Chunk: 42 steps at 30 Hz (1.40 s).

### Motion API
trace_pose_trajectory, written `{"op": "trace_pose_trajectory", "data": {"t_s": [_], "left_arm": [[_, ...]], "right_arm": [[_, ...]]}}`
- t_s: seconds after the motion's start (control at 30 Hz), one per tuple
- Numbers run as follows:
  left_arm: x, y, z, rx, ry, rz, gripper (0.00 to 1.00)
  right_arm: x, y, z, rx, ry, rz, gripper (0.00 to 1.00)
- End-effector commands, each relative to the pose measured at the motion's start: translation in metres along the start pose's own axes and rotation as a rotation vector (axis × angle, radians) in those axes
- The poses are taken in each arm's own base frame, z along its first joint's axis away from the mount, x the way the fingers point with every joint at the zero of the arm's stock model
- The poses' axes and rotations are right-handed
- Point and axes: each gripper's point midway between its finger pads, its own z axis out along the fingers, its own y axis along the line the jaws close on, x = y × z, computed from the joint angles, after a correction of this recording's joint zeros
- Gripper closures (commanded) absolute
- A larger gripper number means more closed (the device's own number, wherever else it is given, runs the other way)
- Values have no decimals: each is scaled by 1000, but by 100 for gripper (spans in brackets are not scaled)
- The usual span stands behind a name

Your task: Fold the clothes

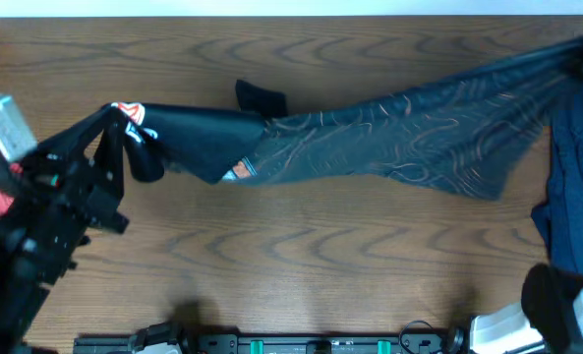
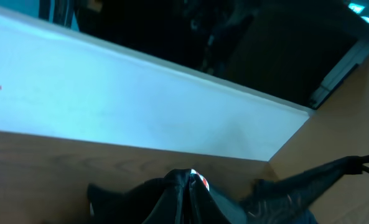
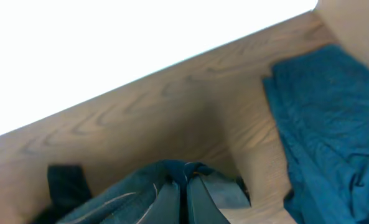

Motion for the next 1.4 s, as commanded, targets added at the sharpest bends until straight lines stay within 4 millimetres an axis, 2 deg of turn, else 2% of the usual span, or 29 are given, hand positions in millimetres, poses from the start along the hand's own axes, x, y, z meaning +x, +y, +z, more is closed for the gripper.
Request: {"op": "trace_pose_trajectory", "data": {"t_s": [0.0, 0.23, 0.33, 0.5, 0.6, 0.73, 0.87, 1.03, 1.23, 1.37], "left_arm": [[-7, -13, -12, 26, -33, 34, 94], [-30, -48, -47, 77, -137, 108, 94], [-41, -63, -64, 96, -185, 148, 94], [-50, -82, -87, 115, -238, 205, 94], [-52, -87, -93, 118, -255, 231, 94], [-59, -72, -88, 43, -275, 232, 94], [-59, -51, -63, 1, -228, 195, 94], [-53, -9, -3, -48, -99, 118, 94], [-25, 62, 90, -119, 129, -16, 94], [12, 115, 157, -155, 291, -111, 94]], "right_arm": [[-8, -4, -39, 3, -111, 30, 99], [-12, 4, -100, -33, -272, 47, 99], [-9, 5, -115, -43, -302, 62, 99], [-8, 5, -130, -45, -343, 79, 99], [-10, -1, -135, -17, -367, 99, 99], [-10, -2, -129, -10, -352, 103, 99], [-11, -5, -103, 7, -283, 126, 99], [-12, -11, -47, 37, -146, 143, 99], [-5, -20, 28, 72, 31, 161, 99], [3, -27, 81, 93, 142, 173, 99]]}}
